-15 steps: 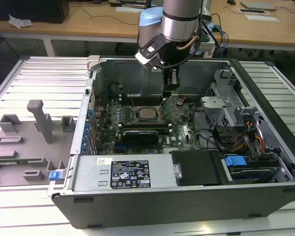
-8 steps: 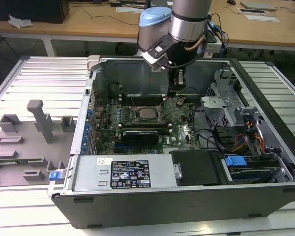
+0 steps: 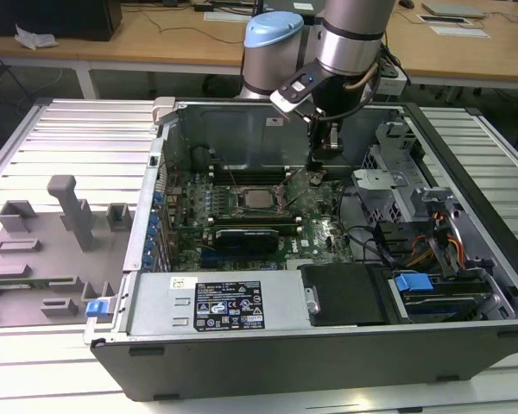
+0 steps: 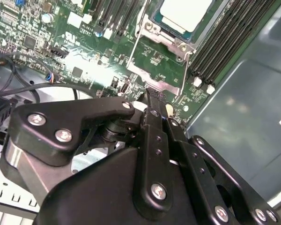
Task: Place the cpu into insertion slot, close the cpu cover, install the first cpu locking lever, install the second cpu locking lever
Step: 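Close the cpu cover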
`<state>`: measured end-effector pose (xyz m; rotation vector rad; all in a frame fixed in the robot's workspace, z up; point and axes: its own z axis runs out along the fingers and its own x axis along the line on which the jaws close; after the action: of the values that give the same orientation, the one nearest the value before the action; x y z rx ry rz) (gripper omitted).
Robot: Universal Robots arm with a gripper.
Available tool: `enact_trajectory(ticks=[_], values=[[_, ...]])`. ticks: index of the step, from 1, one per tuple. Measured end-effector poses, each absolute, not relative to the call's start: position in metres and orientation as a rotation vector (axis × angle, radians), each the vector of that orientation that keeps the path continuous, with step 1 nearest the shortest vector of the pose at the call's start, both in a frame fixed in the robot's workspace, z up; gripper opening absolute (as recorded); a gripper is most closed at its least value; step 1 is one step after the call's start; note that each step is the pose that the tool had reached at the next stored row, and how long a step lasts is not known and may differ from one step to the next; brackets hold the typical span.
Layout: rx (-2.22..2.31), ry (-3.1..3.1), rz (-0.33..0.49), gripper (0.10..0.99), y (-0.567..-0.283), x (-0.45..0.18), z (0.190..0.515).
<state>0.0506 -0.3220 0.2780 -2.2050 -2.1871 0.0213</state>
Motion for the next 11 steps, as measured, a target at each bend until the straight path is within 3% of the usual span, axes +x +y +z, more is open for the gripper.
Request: enact_trajectory(ticks=[11], values=[[-2.166,-2.230,0.024,0.106,-0.322,0.058,0.256]])
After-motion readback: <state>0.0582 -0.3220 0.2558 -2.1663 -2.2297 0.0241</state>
